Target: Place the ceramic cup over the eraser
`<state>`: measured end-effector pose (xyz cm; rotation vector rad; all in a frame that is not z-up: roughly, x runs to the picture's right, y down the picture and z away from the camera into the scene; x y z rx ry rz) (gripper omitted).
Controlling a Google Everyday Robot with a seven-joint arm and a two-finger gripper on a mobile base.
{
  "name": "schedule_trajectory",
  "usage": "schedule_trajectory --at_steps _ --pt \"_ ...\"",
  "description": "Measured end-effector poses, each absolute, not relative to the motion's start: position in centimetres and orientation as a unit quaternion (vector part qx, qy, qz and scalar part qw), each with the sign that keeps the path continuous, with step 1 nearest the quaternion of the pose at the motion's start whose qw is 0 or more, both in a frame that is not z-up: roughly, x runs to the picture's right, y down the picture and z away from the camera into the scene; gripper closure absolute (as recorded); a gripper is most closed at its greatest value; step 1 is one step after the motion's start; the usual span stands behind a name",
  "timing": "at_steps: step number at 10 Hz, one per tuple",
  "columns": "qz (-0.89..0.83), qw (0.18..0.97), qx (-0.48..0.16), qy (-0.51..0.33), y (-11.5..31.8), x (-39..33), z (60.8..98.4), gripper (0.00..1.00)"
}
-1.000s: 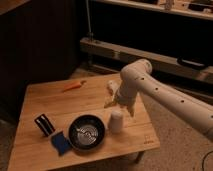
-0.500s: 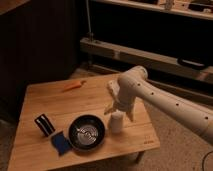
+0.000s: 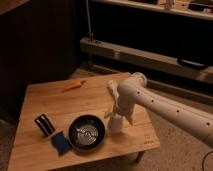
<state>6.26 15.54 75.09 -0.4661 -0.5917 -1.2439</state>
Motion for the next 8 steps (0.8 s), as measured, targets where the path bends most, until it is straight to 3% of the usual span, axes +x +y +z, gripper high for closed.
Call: schedule_trajectory --at_steps 8 --pt "-0.579 0.749 -0.209 -0.247 14.7 5.1 76.7 0.2"
